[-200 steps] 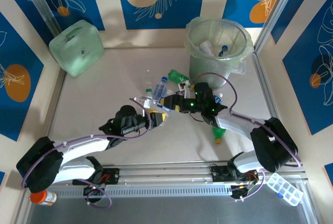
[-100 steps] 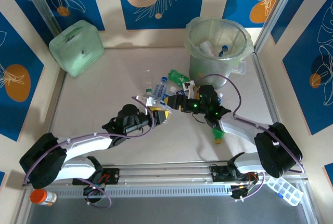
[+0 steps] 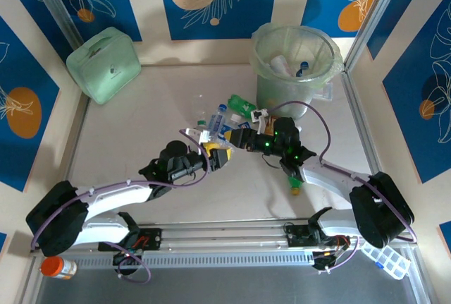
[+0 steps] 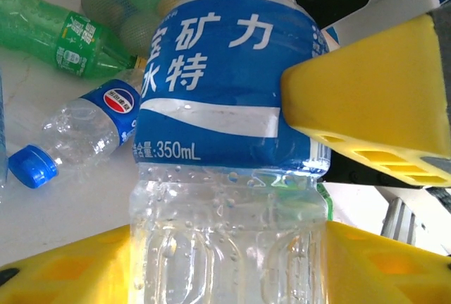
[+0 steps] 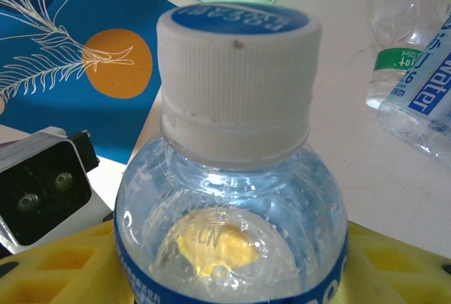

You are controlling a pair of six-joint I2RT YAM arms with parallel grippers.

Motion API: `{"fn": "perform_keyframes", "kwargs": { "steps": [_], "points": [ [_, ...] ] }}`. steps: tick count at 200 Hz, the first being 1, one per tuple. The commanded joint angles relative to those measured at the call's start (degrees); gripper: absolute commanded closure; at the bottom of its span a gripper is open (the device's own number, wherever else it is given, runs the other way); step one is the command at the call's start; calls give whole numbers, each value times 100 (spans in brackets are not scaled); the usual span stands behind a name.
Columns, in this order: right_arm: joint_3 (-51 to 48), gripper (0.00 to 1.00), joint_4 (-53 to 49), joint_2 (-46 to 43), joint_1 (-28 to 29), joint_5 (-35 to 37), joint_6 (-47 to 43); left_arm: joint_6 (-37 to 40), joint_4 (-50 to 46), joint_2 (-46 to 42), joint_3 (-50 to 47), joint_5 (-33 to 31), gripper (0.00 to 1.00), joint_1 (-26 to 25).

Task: Put the plastic bottles in the bin

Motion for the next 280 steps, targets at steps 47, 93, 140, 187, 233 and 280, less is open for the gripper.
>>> {"fn": "perform_keyframes", "kwargs": {
  "steps": [47,93,140,187,233,280],
  "points": [
    [-11,45,-347,-499,165,34,-502,799,-1917,-1267,509,-472,9,0],
    [299,46,-1341,-933,314,689,-1096,913,-3309,-2120,680,-1275,9,2],
    [1041,46,-2943,-1620,564,2083,-1714,467,-4217,-2343,638,-2488,9,1],
    [2981,48,-4963,-1294,214,3147,-2089,-286,-4541,-2368,745,-2936,9,-1],
    [4803,48,-5543,-391,-682,3443,-2615,-238,-3859,-2392,247,-3151,10,0],
    [6945,48,-6281,1132,-1778,2993,-2725,-200,-3413,-2288,-73,-2816,10,2]
  ]
}}
